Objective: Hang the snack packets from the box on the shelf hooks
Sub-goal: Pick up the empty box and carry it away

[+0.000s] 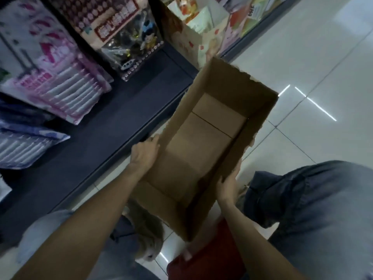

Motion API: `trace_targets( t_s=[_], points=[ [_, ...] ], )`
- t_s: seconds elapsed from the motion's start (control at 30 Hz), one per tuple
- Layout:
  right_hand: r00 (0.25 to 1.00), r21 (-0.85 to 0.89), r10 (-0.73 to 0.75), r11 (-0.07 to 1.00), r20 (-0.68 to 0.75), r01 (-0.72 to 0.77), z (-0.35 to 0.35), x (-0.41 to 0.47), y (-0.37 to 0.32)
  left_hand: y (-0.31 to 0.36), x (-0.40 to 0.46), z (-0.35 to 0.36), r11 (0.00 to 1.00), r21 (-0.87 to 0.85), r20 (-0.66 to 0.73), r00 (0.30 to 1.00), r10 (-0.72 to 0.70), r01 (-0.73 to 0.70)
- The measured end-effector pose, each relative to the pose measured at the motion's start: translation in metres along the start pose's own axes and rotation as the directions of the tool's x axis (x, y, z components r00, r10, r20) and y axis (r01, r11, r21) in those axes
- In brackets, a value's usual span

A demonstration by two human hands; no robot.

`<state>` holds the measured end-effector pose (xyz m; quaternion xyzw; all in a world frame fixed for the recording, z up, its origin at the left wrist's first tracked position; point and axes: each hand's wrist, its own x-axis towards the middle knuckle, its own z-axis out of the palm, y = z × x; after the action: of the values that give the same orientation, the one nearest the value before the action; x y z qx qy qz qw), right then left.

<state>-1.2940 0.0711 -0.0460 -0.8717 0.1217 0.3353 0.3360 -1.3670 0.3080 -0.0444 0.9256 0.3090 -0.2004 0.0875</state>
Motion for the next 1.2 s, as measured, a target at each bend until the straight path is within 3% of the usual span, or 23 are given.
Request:
trace_targets(
  t_s=[0.1,0.2,0.33,0.4,0.5,0.6,0.7,0.77,0.9,0.97,1.07,1.13,1.2],
  points=[
    [0.995,0.050,0.040,0.998,-0.087,-0.036,-0.023,0.000,-0.016,0.015,0.009,-0.027,0.995,-0.034,0.026,0.996,0.091,-0.090],
    [0.984,0.038,0.121,0.992,-0.133,-0.117,-0.062,0.001,-0.038,0.035,0.017,-0.074,0.987,-0.135,0.067,0.993,0.102,-0.092],
    [0.967,0.081,0.182,0.982,-0.179,-0.170,-0.137,-0.002,-0.072,0.067,0.028,-0.154,0.906,-0.415,0.218,0.976,0.013,0.081],
    [0.968,0.108,0.174,0.982,-0.182,-0.156,-0.183,-0.001,-0.092,0.091,0.032,-0.198,0.857,-0.510,0.204,0.978,0.039,0.073],
    [0.971,0.144,0.134,0.984,-0.200,-0.106,-0.258,0.004,-0.129,0.140,0.034,-0.262,0.854,-0.518,0.104,0.987,0.119,-0.049],
    [0.968,0.195,0.139,0.976,-0.208,-0.098,-0.331,0.011,-0.164,0.197,0.031,-0.318,0.879,-0.477,0.034,0.999,0.023,-0.004],
    [0.969,0.204,0.170,0.970,-0.181,-0.132,-0.396,0.022,-0.196,0.260,0.028,-0.361,0.850,-0.472,0.140,0.972,-0.191,0.235],
    [0.968,0.193,0.176,0.971,-0.181,-0.141,-0.436,0.032,-0.215,0.300,0.033,-0.388,0.789,-0.532,0.161,0.951,-0.263,0.308],
    [0.968,0.209,0.184,0.967,-0.168,-0.147,-0.512,0.070,-0.253,0.368,0.054,-0.441,0.719,-0.637,0.073,0.951,-0.301,0.277],
    [0.972,0.244,0.172,0.961,-0.161,-0.130,-0.547,0.095,-0.276,0.395,0.068,-0.462,0.684,-0.665,0.093,0.942,-0.322,0.299],
    [0.976,0.325,0.174,0.938,-0.130,-0.124,-0.594,0.140,-0.317,0.430,0.100,-0.481,0.513,-0.758,0.252,0.906,-0.340,0.403],
    [0.975,0.397,0.196,0.907,-0.104,-0.140,-0.623,0.184,-0.345,0.461,0.131,-0.494,0.379,-0.787,0.406,0.871,-0.277,0.487],
    [0.975,0.460,0.210,0.875,-0.076,-0.153,-0.648,0.233,-0.371,0.502,0.166,-0.508,0.312,-0.790,0.498,0.850,-0.175,0.527]
  ],
)
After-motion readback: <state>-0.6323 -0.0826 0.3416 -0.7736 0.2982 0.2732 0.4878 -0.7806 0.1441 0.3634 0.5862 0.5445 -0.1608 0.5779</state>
